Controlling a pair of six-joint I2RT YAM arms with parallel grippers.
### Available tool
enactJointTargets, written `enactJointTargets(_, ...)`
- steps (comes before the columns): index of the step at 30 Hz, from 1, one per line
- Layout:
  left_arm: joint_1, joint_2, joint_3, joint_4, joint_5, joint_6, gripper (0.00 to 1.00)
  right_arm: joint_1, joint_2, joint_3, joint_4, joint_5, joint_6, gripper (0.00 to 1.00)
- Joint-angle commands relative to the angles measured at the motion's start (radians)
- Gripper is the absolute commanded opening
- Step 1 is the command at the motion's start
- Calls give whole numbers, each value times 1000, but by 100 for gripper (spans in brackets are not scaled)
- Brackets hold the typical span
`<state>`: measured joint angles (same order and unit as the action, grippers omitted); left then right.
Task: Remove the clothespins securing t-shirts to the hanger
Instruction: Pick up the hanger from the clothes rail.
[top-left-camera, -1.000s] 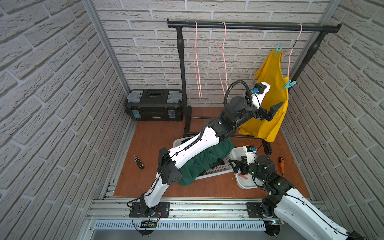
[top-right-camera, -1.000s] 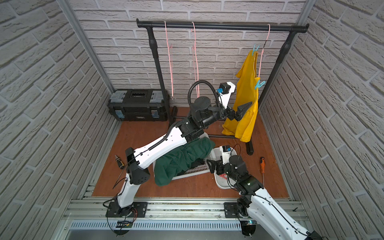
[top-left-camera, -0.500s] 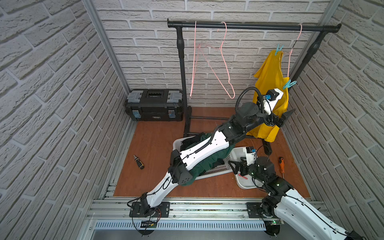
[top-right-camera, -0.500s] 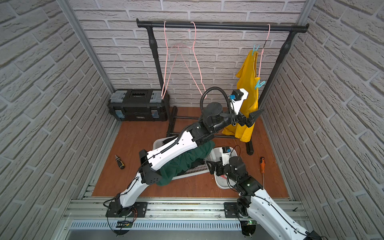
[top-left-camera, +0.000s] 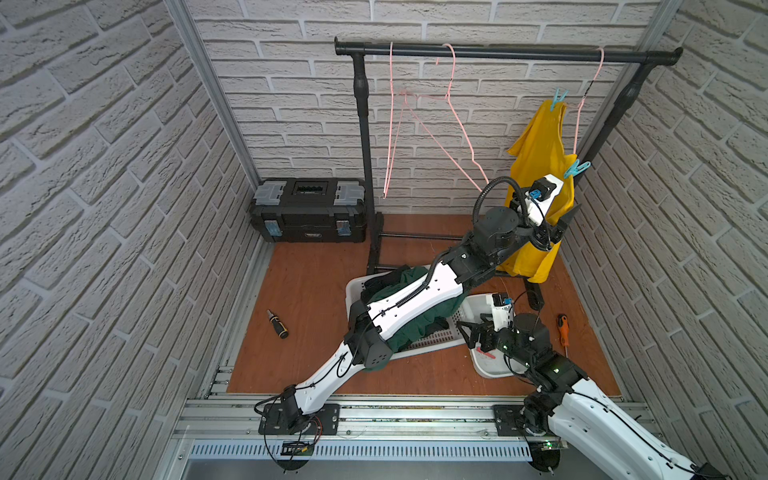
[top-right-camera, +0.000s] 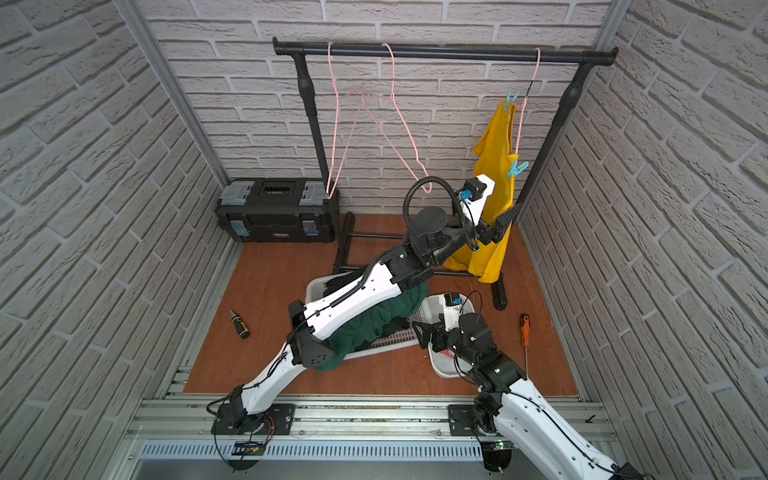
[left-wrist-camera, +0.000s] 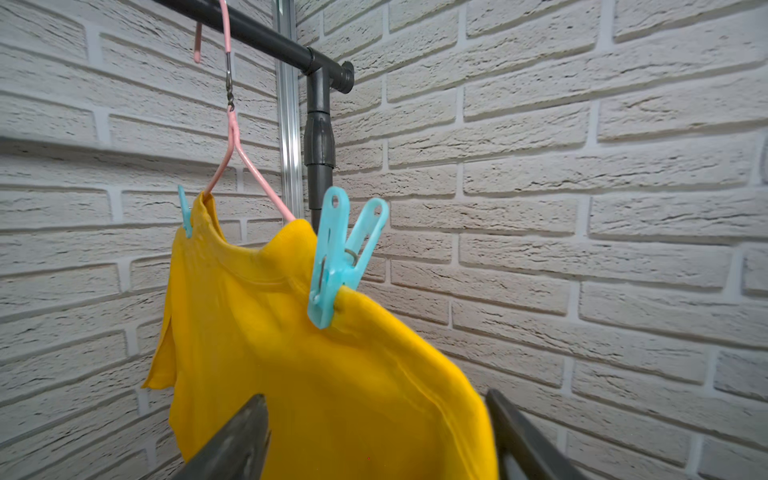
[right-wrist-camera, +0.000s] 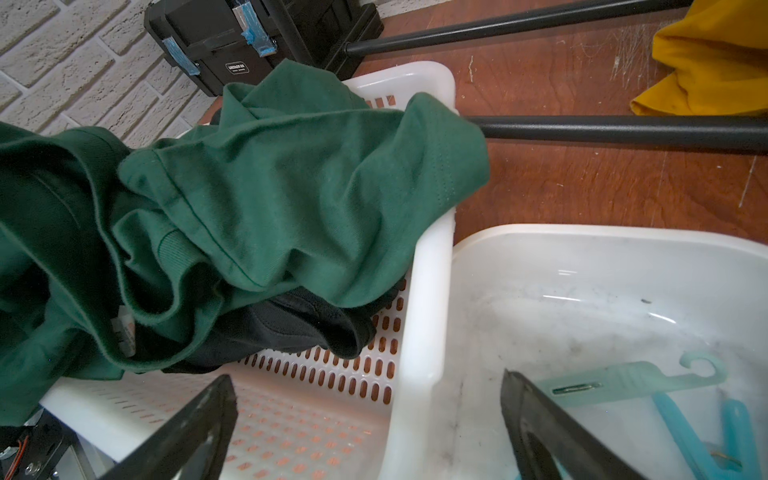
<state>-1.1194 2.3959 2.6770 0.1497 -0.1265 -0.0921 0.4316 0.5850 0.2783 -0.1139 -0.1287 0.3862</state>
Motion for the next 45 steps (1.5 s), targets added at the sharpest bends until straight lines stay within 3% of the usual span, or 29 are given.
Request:
enactJointTargets(1,13,5,26,75,-17,1,73,-4,-8,-8,51,-4,8,100)
enactJointTargets(6,13,-1,24,65,-12,12,64,-4,-9,-7,54,-1,8,100)
enactJointTargets(14,13,-63,-35,47,-34,81,40,-4,-9,-7,56,-1,10,100)
enactJointTargets(25,18,-138,-60,-43,-189,195,36,-4,-1,-3,70,-7,21,100)
enactJointTargets(33,32,-170,-62,-77,-214,211,16,-4,7,2,82,-8,29,100)
enactJointTargets(41,36,-186,-97,-110,-220,223,10,-4,1,1,72,-8,31,100)
enactJointTargets(45,42,-196,-119,-120,-221,221,0,-4,-1,1,71,-8,29,100)
